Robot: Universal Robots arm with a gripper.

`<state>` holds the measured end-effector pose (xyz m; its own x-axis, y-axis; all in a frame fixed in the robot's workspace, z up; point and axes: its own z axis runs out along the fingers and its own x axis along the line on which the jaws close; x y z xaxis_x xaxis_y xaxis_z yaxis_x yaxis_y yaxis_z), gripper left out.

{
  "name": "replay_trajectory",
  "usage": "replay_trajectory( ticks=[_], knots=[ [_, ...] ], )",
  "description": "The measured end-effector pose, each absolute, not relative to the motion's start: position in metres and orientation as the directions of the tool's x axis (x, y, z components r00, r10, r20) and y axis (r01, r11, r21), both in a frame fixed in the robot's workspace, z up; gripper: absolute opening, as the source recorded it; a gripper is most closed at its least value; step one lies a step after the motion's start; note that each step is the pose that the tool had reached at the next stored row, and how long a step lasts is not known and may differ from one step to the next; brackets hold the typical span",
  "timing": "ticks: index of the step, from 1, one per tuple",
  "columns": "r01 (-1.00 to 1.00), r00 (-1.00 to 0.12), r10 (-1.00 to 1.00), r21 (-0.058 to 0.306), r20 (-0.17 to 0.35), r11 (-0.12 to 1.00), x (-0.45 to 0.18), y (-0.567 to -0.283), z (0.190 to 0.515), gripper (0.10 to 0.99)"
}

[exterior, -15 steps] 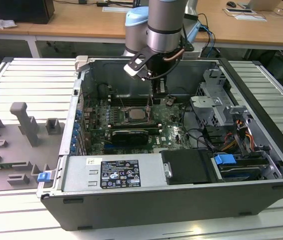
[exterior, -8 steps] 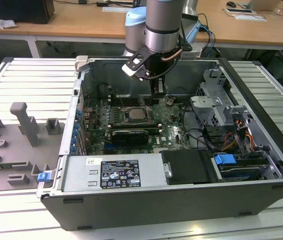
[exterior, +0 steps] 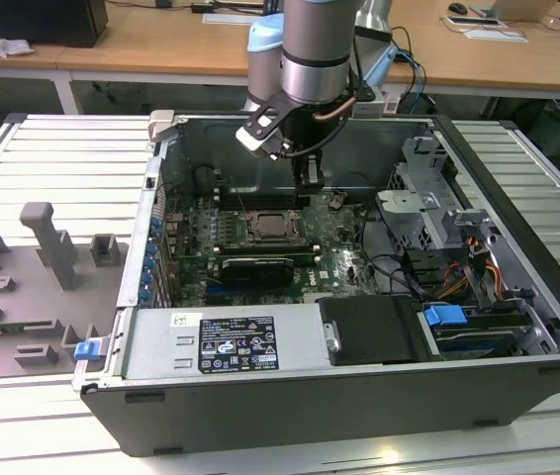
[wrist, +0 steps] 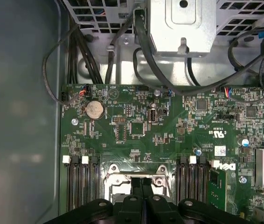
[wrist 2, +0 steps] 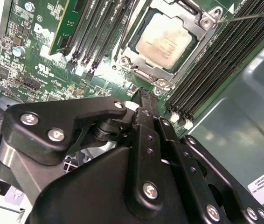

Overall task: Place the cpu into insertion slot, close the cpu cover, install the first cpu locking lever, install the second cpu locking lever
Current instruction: 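Close the cpu cover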

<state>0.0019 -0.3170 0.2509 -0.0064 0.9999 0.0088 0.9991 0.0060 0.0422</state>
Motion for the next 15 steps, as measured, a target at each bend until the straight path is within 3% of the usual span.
replay_trajectory(
  ticks=[15],
  knots=[
    [0.999,-0.006,1.0,0.042,0.011,0.006,-0.033,-0.317,0.236,0.106]
  ],
)
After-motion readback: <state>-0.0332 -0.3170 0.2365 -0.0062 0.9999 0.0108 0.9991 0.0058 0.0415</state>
